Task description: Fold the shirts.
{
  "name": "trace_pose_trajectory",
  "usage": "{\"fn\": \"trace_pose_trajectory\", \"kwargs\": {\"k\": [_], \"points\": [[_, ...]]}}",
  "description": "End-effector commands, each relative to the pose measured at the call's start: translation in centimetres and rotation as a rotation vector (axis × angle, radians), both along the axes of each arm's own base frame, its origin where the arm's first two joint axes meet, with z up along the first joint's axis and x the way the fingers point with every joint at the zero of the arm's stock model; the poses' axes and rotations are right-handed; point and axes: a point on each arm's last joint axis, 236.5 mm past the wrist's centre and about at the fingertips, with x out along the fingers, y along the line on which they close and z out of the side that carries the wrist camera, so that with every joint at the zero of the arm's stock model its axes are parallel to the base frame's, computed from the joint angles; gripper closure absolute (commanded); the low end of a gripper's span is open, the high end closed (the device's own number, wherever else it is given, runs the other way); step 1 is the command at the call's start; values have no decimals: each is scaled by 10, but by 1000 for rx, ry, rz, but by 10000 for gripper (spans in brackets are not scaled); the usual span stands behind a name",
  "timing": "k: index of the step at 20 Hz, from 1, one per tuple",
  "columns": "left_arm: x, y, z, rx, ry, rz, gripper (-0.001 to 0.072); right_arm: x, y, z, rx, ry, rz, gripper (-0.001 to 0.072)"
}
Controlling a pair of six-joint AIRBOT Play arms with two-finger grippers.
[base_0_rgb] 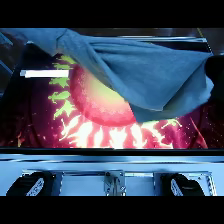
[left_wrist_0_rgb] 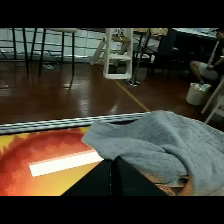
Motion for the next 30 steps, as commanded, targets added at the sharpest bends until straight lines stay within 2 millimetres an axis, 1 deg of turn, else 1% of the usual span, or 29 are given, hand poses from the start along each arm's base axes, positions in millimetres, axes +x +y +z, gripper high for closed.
{"fn": "trace_pose_trajectory", "kwargs": {"k": [1, 3, 4, 6, 7, 8, 9, 10, 11, 12, 13, 14, 15, 16, 17, 18, 19, 20, 21, 22, 23, 24, 25, 26, 27, 28, 29, 30], "points": [[-32, 11, -35, 126, 122, 36, 677, -33, 6, -27, -61, 133, 55, 649], [-33, 17, -73, 196, 249, 42, 677, -40, 6, -52, -93, 247, 81, 649], [-31, 20, -92, 203, 310, 47, 677, -41, 4, -67, -105, 318, 90, 649], [-27, 20, -129, 204, 410, 34, 678, -34, 3, -94, -101, 429, 106, 649], [-23, 20, -150, 201, 462, 28, 678, -24, 2, -109, -89, 468, 103, 649], [-19, 21, -173, 196, 515, 24, 677, -7, 0, -121, -72, 484, 89, 649], [-14, 20, -193, 184, 558, 19, 677, 15, -3, -131, -44, 478, 63, 650], [-9, 18, -212, 160, 593, 11, 677, 44, -5, -138, -1, 452, 27, 649], [-4, 13, -229, 118, 621, -4, 677, 77, -6, -140, 58, 407, -5, 649], [1, 7, -243, 67, 640, -17, 676, 108, -5, -137, 126, 356, -33, 649], [6, 2, -254, 11, 653, -26, 677, 141, -1, -132, 217, 294, -59, 649], [12, -3, -264, -49, 663, -30, 677, 169, 6, -128, 311, 248, -80, 649], [17, -6, -276, -104, 680, -29, 676, 198, 14, -130, 398, 211, -106, 649], [23, -9, -289, -137, 694, -23, 677, 218, 25, -141, 442, 201, -120, 649], [28, -12, -303, -149, 707, -16, 676, 235, 38, -161, 448, 209, -130, 649], [32, -16, -318, -153, 721, -12, 677, 246, 52, -185, 441, 238, -132, 649], [35, -23, -331, -151, 739, -17, 676, 253, 66, -215, 433, 292, -127, 637], [37, -31, -345, -144, 762, -28, 676, 253, 78, -243, 431, 363, -115, 554], [38, -39, -355, -134, 787, -42, 676, 248, 87, -267, 431, 447, -98, 288], [39, -44, -364, -125, 808, -52, 676, 239, 92, -280, 408, 503, -68, 128], [42, -45, -368, -123, 816, -49, 676, 226, 90, -288, 381, 560, -36, 123], [44, -44, -370, -111, 812, -50, 676, 212, 83, -291, 354, 618, -5, 123], [44, -41, -369, -90, 796, -53, 676, 191, 66, -294, 307, 689, 20, 124], [43, -36, -367, -71, 787, -56, 676, 168, 43, -299, 254, 774, 28, 124], [43, -30, -364, -65, 787, -50, 676, 134, 14, -308, 212, 913, 16, 124], [43, -23, -361, -60, 789, -39, 676, 100, -10, -318, 201, 1066, -10, 124], [44, -18, -357, -50, 781, -39, 676, 70, -20, -325, 223, 1194, -15, 123], [43, -15, -353, -36, 774, -46, 676, 45, -20, -335, 254, 1278, -12, 123]]}}
